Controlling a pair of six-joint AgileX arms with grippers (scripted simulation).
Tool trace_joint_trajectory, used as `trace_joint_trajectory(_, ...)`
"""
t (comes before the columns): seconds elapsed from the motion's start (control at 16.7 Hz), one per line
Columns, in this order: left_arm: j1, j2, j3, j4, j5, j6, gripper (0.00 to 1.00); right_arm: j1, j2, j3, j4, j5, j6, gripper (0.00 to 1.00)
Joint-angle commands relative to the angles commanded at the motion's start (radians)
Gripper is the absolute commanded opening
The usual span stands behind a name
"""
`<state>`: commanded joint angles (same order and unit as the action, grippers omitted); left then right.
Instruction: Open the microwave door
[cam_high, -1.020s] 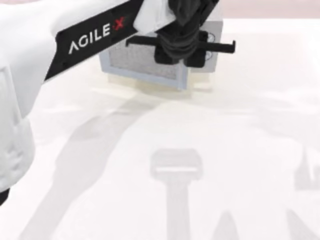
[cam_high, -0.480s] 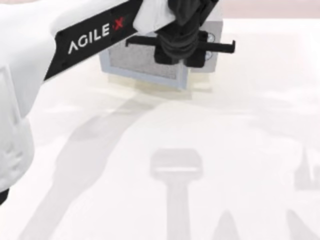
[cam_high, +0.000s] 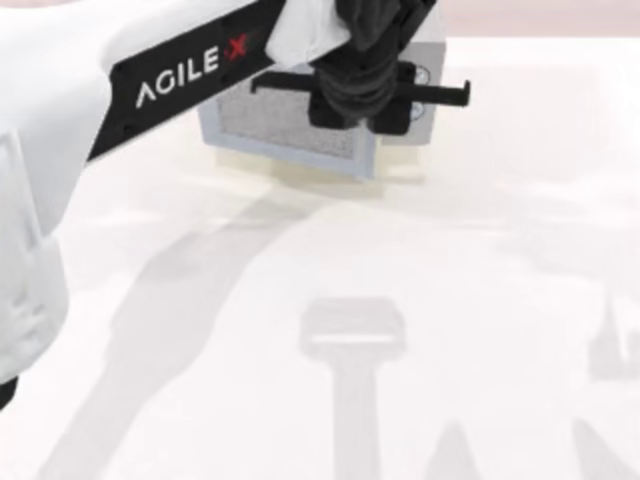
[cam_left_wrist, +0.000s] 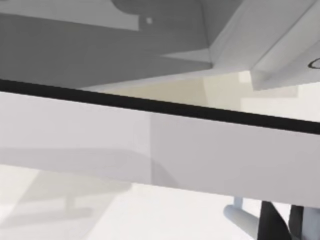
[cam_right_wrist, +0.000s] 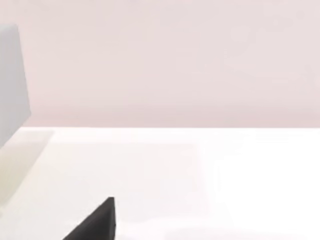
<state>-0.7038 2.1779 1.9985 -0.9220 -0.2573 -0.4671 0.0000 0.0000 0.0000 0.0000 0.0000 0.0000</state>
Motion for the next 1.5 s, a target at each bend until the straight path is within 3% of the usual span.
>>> trace_joint_trajectory(0.42,-0.006,0.0,-0.003,0.004,0.006,-0.001,0.0,0.0,0.0,0.0,0.0,0.0,0.0,1.0)
trace_joint_trajectory(0.84,0.01,-0.097,-0.153,0.079,0.048,0.096,0.0,0.0,0.0,0.0,0.0,0.0,0.0,1.0)
trace_joint_trajectory(1.5,0.011,-0.1,-0.157,0.081,0.049,0.099,0.0,0.0,0.0,0.0,0.0,0.0,0.0,1.0)
